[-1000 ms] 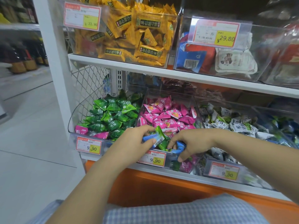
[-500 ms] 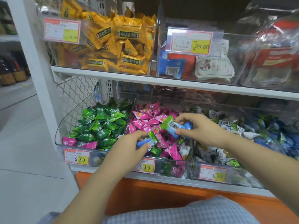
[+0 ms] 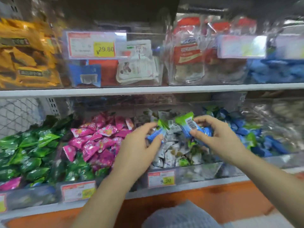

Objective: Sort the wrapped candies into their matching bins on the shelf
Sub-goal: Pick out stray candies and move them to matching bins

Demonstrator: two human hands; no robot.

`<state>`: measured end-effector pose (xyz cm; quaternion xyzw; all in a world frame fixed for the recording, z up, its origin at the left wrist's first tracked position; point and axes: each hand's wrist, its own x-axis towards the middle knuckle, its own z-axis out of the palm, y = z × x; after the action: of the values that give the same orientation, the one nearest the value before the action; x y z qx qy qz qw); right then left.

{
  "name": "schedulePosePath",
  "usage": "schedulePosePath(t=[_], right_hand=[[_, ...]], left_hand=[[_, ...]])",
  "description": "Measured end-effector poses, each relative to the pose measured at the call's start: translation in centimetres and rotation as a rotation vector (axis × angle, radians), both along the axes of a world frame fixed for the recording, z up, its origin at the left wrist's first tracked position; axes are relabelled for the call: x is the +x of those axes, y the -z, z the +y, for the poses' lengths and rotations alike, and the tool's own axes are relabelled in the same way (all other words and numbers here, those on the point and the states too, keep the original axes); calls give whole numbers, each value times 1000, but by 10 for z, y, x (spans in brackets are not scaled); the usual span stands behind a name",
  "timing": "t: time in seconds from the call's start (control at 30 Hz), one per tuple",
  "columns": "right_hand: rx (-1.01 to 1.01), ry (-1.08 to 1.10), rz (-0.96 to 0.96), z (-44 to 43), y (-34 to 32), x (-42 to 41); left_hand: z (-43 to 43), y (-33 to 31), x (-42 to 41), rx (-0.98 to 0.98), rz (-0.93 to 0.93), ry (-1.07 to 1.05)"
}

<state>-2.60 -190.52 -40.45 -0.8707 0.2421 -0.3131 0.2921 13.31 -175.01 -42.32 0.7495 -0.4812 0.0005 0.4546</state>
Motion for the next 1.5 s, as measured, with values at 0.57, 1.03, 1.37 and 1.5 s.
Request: schedulePosePath(t=[0.57,1.03,1.37,1.5], right_hand=[[-117,360,106,-134,15,-92],[-89,101,125,-46,0,-47],[-236,-268,209,65,-7,67],[-266,-365,266,94,-6,102]], left_hand=[[-200,-17,-95,176,-317,204],[-70,-18,-45,258,-488,115],[64,-14,40,201,-417,-151],[102,-4,67,183,-382,-260]])
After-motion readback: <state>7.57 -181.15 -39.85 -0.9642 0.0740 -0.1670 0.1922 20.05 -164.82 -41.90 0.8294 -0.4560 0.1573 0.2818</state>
